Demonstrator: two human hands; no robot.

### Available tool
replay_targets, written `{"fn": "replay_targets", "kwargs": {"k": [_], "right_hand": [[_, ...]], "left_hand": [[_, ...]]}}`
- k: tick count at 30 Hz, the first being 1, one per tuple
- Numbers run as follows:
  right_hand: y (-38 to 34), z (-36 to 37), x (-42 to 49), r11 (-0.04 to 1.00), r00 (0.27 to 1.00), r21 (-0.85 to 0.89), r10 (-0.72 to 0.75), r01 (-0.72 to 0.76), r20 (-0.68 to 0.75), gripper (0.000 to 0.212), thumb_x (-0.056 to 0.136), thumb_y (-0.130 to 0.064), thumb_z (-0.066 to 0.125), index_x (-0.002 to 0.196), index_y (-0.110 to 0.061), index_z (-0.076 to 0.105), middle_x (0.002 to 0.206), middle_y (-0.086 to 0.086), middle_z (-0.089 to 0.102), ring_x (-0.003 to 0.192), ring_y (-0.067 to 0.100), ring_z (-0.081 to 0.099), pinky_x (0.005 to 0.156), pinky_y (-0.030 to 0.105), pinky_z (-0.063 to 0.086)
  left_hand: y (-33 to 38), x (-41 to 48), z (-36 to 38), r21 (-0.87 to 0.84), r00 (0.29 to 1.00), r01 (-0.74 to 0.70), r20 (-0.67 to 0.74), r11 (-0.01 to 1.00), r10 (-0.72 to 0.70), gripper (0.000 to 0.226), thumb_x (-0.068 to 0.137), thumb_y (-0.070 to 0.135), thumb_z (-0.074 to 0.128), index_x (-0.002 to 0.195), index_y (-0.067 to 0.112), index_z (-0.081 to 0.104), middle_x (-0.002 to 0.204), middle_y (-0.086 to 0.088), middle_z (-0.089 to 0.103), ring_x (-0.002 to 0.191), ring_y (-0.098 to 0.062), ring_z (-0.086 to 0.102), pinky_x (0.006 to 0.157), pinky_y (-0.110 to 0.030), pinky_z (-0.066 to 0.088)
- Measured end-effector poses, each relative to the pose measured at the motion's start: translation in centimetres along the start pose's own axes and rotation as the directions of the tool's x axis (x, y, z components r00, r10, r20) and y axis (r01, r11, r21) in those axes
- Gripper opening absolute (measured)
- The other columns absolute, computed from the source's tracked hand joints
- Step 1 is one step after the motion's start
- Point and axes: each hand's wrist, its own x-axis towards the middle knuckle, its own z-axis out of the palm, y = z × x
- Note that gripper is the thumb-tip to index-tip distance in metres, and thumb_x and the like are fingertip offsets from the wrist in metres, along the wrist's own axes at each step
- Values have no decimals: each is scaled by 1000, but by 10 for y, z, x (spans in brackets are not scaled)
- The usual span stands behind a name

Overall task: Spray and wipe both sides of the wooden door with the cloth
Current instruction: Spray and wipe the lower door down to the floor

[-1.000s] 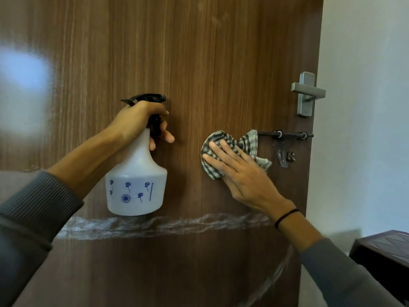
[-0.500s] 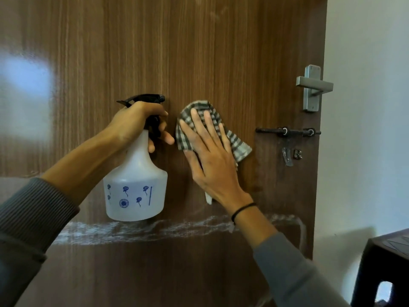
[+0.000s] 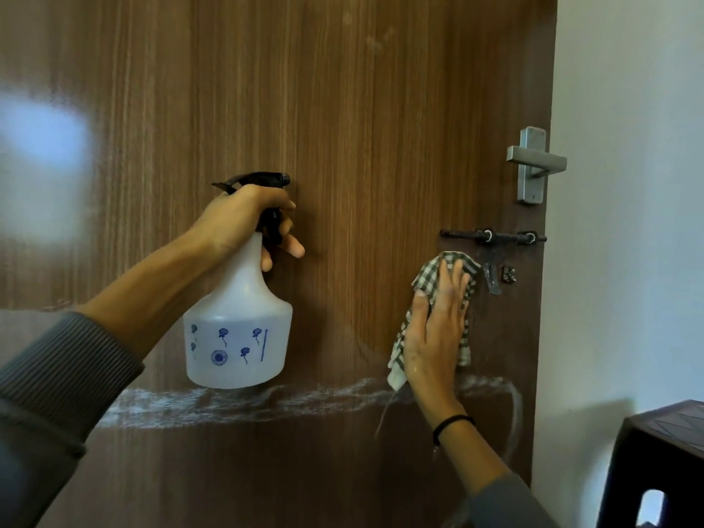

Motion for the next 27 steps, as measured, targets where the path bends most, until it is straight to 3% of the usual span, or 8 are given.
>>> {"fn": "replay_targets", "kwargs": {"k": [7, 12, 15, 17, 19, 22, 24, 27], "right_hand": [[-21, -6, 44, 977, 979, 79, 200, -196, -45, 52, 109, -26, 37, 159, -24, 22, 170, -2, 7, 156, 14, 1, 127, 45, 13], [-36, 2, 31, 983, 985, 85, 168, -166, -27, 52, 109, -22, 37, 159, -24, 22, 170, -5, 6, 156, 10, -1, 127, 39, 11], [-50, 15, 18, 989, 994, 101, 109, -109, 3, 51, 110, -24, 34, 159, -30, 20, 170, -9, 2, 155, 5, -6, 128, 41, 11], [-63, 27, 7, 997, 997, 54, -50, 46, 67, 51, 110, -28, 31, 159, -33, 19, 170, -11, 1, 155, 4, -9, 127, 44, 10], [-71, 31, 5, 973, 955, 22, -230, 230, 187, 53, 109, -24, 35, 160, -29, 21, 170, -11, 3, 155, 6, -9, 126, 45, 7], [-59, 16, 19, 938, 895, -20, -323, 346, 307, 56, 108, -20, 40, 160, -28, 21, 170, -12, 4, 155, 5, -7, 126, 50, 7], [-45, 5, 32, 940, 910, -60, -306, 335, 280, 54, 110, -26, 37, 161, -32, 17, 169, -14, 2, 155, 4, -7, 126, 50, 6], [-44, 7, 49, 986, 970, 8, -163, 165, 180, 52, 110, -30, 33, 158, -37, 14, 169, -15, -2, 154, 2, -11, 126, 56, 5]], "left_hand": [[-3, 0, -1, -36, 998, -50, 25, 998, 51, 25, 99, 23, 54, 79, 9, 59, 86, -20, 69, 38, -12, 54, 38, -19, 43], [-3, 0, 0, -56, 998, -58, 28, 997, 60, 24, 100, 22, 53, 81, 9, 58, 87, -21, 66, 38, -9, 56, 37, -18, 42], [-3, 0, 2, -46, 998, -56, 26, 997, 57, 23, 101, 23, 53, 81, 10, 58, 90, -21, 67, 38, -9, 56, 38, -19, 43], [-2, -2, 3, -50, 998, -54, 25, 997, 56, 22, 101, 21, 52, 83, 9, 57, 92, -22, 64, 38, -8, 58, 37, -18, 43], [-1, -3, 3, -55, 999, -47, 21, 997, 48, 21, 101, 20, 52, 84, 9, 57, 94, -22, 62, 39, -8, 58, 37, -18, 43], [1, -5, 3, -42, 999, -43, 25, 998, 44, 21, 101, 19, 52, 84, 9, 56, 97, -22, 62, 39, -8, 59, 37, -17, 42], [1, -6, 2, -39, 999, -41, 24, 998, 42, 21, 101, 19, 52, 84, 8, 56, 97, -22, 62, 39, -8, 59, 37, -17, 42], [0, -5, 3, -50, 998, -50, 24, 997, 51, 19, 101, 19, 52, 87, 7, 58, 91, -21, 61, 40, -9, 59, 37, -18, 43]]}}
